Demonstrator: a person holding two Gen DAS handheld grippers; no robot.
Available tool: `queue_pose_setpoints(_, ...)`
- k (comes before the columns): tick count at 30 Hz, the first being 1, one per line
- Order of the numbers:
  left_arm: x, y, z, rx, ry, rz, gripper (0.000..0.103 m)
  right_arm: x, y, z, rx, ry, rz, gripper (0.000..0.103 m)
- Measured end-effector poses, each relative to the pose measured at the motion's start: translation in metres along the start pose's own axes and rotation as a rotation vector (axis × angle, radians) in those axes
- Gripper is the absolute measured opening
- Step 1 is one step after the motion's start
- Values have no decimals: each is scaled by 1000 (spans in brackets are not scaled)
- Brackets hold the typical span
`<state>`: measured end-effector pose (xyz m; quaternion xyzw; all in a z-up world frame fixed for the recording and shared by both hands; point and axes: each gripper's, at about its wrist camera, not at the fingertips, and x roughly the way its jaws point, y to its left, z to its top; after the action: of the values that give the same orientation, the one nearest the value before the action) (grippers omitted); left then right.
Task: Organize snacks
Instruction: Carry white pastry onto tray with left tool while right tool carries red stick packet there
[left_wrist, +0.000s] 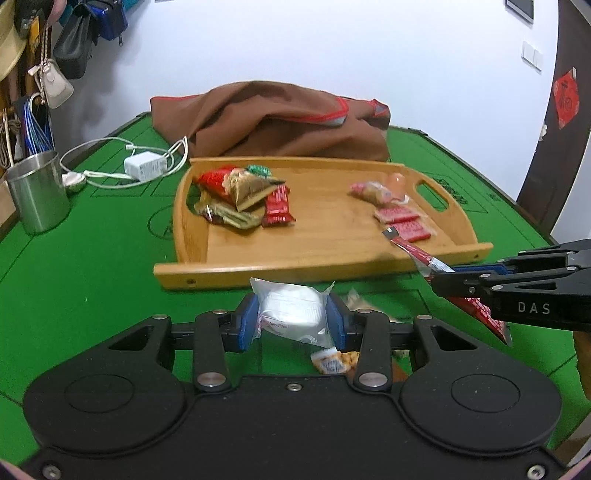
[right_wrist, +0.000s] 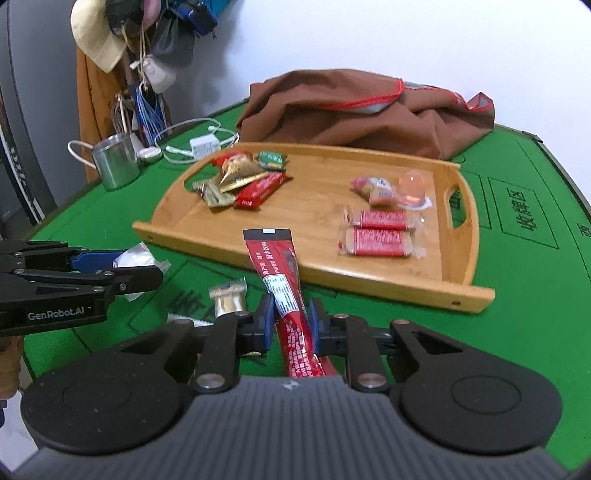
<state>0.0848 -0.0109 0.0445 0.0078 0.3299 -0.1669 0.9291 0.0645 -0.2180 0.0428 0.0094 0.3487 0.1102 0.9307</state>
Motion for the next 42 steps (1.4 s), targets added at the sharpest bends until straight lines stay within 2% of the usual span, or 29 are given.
queue_pose_setpoints(6,7,0,15,-4,-3,-15,38,0,-7,15,46,-11,12,23)
queue_pose_setpoints(13,24,1,40,-18,-4,-47,38,17,-18,49,120,-12,-5,23)
queue_pose_setpoints(21,66,6,67,-31,15,-18,38,56,-29,90,218,1,-40,23)
queue_pose_setpoints(33,120,26,66,-54,88,49,38,118,-39,115,282,58,-137,23)
queue_pose_setpoints(42,136,29,70,-28,78,75,38,143,-46,126,300,91,-146,23)
